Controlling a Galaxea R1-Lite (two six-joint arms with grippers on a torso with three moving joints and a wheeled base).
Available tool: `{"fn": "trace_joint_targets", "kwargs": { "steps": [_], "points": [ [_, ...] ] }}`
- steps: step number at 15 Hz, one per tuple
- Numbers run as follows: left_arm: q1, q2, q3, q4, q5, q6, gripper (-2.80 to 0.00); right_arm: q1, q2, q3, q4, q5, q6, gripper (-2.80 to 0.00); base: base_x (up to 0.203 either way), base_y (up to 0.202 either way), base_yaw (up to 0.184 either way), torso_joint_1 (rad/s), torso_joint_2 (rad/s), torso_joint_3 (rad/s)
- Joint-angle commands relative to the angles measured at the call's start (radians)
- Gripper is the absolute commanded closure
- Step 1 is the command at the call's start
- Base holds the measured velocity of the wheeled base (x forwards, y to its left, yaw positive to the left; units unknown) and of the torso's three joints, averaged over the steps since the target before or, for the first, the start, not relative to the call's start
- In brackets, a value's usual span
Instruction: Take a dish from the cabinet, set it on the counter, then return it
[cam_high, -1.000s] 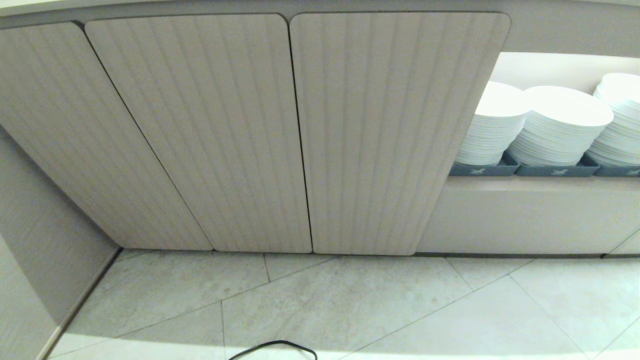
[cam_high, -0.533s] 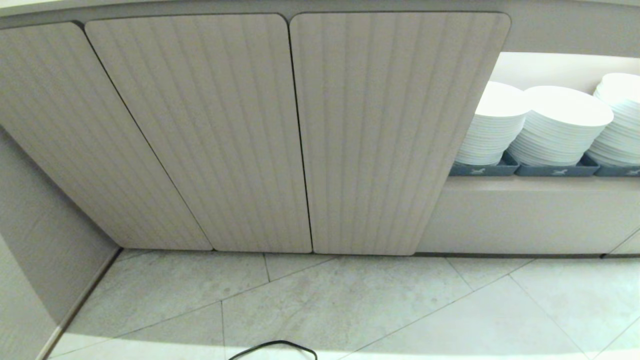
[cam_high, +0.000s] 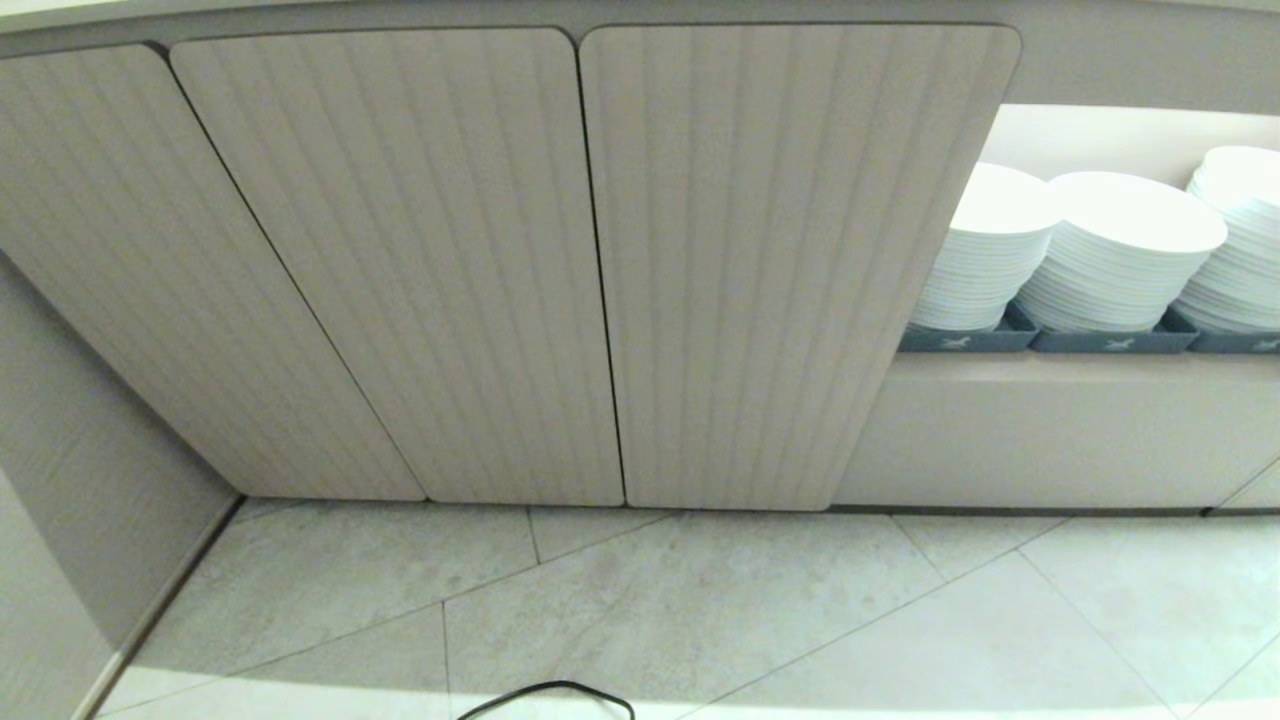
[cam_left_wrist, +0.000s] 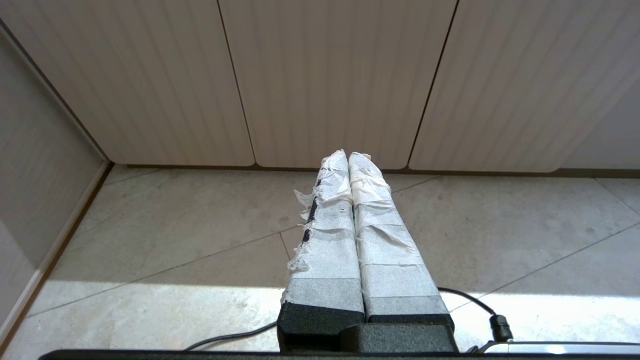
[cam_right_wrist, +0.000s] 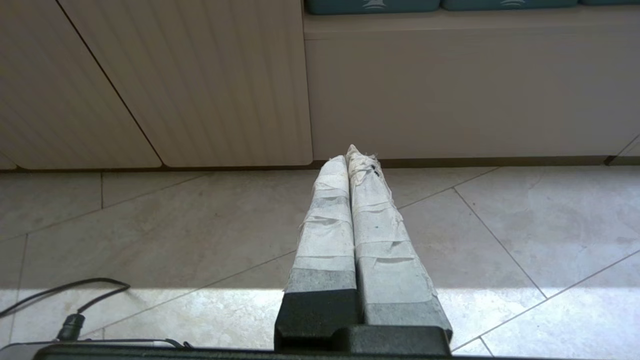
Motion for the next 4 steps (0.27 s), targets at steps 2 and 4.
{"fn": "trace_joint_targets", "kwargs": {
  "steps": [2, 4],
  "points": [
    [0.000, 0.000, -0.001, 0.000, 0.000, 0.000, 0.00, 0.000, 0.001, 0.000, -0.003, 0.001, 0.015, 0.00, 0.000, 0.000, 0.000, 0.000, 0.00, 0.000],
    [0.000, 0.000, -0.001, 0.000, 0.000, 0.000, 0.00, 0.000, 0.001, 0.000, 0.001, 0.002, 0.005, 0.00, 0.000, 0.000, 0.000, 0.000, 0.00, 0.000]
  ]
}}
